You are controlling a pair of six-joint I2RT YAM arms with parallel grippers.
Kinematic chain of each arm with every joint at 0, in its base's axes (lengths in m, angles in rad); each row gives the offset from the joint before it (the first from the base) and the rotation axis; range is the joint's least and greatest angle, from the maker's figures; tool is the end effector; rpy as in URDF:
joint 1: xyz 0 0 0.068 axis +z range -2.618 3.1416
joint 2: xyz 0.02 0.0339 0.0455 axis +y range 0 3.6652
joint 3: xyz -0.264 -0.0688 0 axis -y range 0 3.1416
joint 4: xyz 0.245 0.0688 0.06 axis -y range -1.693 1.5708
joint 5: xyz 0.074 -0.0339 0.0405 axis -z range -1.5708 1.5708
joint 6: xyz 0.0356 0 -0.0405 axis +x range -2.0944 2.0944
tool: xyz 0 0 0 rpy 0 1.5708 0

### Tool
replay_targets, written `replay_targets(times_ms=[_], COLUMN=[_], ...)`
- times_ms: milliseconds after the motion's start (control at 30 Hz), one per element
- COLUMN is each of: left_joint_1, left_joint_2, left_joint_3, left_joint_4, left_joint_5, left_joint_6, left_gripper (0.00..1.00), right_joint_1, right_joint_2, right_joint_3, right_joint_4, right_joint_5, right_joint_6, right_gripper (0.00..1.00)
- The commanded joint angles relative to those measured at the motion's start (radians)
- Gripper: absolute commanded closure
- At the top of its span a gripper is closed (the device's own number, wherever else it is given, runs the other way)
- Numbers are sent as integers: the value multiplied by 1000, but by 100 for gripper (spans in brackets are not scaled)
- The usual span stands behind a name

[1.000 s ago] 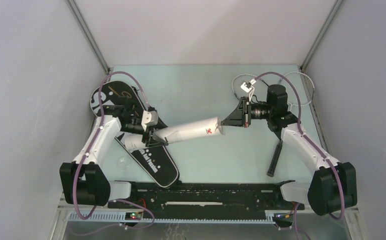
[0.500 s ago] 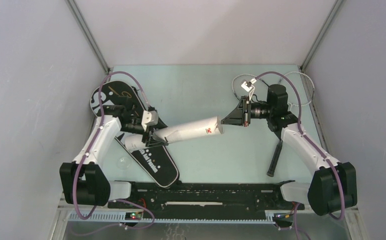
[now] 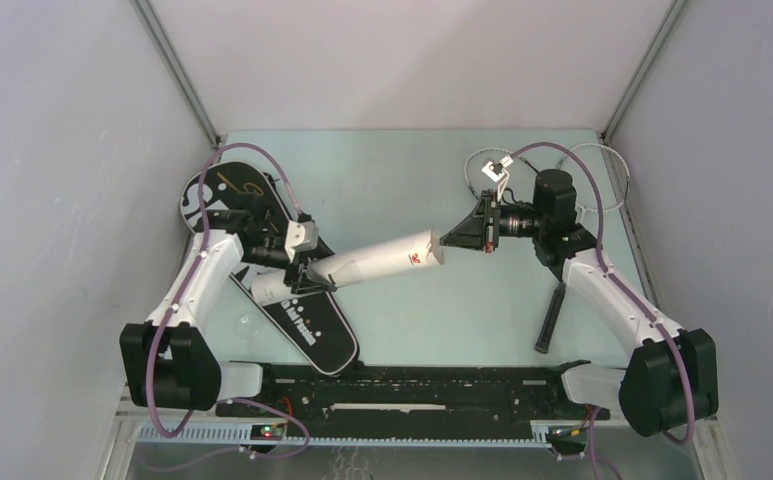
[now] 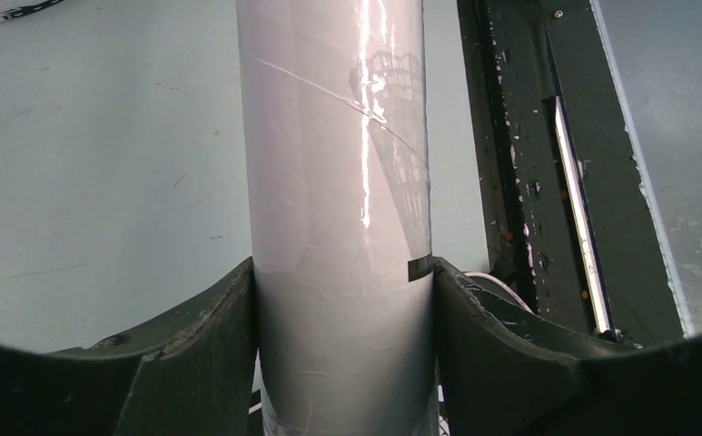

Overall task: Pack up the badminton gear
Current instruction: Close the lid on the shuttle tube.

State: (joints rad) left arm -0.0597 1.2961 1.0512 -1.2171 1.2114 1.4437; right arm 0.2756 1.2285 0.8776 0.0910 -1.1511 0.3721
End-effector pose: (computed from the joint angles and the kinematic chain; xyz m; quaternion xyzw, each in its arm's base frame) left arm 0.2077 -0.0458 0.2804 0.5832 0.5785 -0.4092 0.3972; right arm 0.2487 0.1041 0.3116 -0.2993 0.6803 0.5718 0.3474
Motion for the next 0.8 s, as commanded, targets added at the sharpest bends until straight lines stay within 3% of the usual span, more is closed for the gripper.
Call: replay_targets(times_ms=[0, 300, 633, 767], left_joint_1=[-31, -34, -34, -34], left_joint_2=[-6, -6, -6, -6], left_joint_3=[52, 58, 56, 55], left_joint_4=[1, 1, 1, 2], left_joint_5=[93, 92, 85, 71], left_joint_6=[-1, -5, -3, -3], left_gripper=[62, 62, 62, 62], right_joint_1=[26, 34, 30, -17], right_joint_2=[-20, -28, -44, -63], right_joint_3=[-3, 7, 14, 29], right_joint_4=[28, -38, -78, -134], right_joint_5=[31, 63, 60, 32], right_joint_6=[-7, -61, -107, -149], right_gripper=[95, 74, 72, 64])
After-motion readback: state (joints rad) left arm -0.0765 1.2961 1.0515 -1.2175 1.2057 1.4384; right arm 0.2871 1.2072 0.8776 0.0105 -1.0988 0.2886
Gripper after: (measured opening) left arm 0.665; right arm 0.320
